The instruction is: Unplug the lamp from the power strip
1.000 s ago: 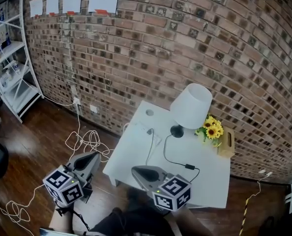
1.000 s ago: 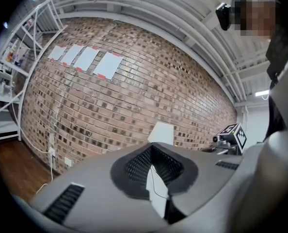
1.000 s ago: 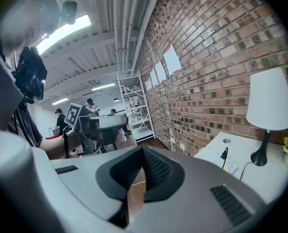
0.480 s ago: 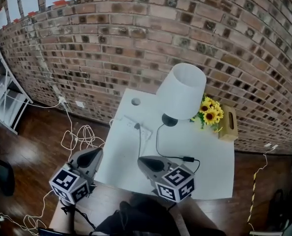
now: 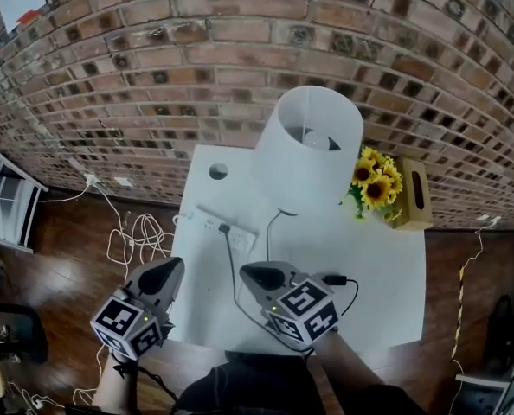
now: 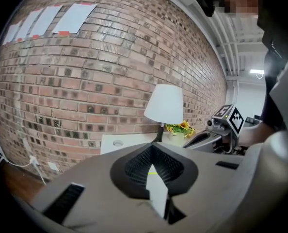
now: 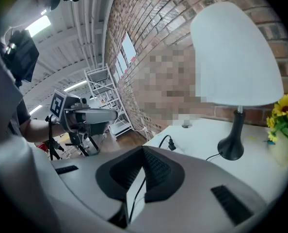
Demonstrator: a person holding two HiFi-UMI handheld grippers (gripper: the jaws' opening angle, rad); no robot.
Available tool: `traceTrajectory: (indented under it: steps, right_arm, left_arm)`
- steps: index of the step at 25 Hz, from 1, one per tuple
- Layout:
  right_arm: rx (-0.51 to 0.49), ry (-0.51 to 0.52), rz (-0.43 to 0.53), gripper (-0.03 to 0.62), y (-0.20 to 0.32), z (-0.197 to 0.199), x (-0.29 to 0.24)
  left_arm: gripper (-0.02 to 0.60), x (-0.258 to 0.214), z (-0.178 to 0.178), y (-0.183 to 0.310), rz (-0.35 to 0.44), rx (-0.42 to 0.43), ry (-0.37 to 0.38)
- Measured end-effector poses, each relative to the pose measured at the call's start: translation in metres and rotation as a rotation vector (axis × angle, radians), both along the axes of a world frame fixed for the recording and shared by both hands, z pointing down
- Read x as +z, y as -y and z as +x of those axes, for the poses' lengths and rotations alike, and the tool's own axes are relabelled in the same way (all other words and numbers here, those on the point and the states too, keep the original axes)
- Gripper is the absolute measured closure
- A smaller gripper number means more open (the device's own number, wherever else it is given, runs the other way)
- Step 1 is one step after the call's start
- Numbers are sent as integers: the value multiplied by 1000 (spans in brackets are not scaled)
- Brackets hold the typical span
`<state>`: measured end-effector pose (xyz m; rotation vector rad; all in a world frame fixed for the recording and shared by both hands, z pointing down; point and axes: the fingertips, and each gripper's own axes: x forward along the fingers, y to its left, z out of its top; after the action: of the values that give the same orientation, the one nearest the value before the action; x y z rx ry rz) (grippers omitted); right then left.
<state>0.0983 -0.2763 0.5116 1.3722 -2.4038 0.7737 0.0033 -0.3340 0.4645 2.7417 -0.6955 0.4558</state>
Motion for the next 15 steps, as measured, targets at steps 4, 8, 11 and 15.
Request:
traceTrajectory:
  steps: [4,8,11,15]
  right_arm:
    - [-18,-34,-42,597,19,11,25]
    - [-75,-116,-95,597,33,17,47]
    - [-121,-137,-124,597,40,14,57]
    - [-138,-182,-162,597,50,22,79]
  left_arm:
    - [557,17,19,18,-7,23,60]
    - [535,38,49,31,45,106,198]
    - [413,69,66,39,81,183,278]
    - [400,105,83,51,74,205,355]
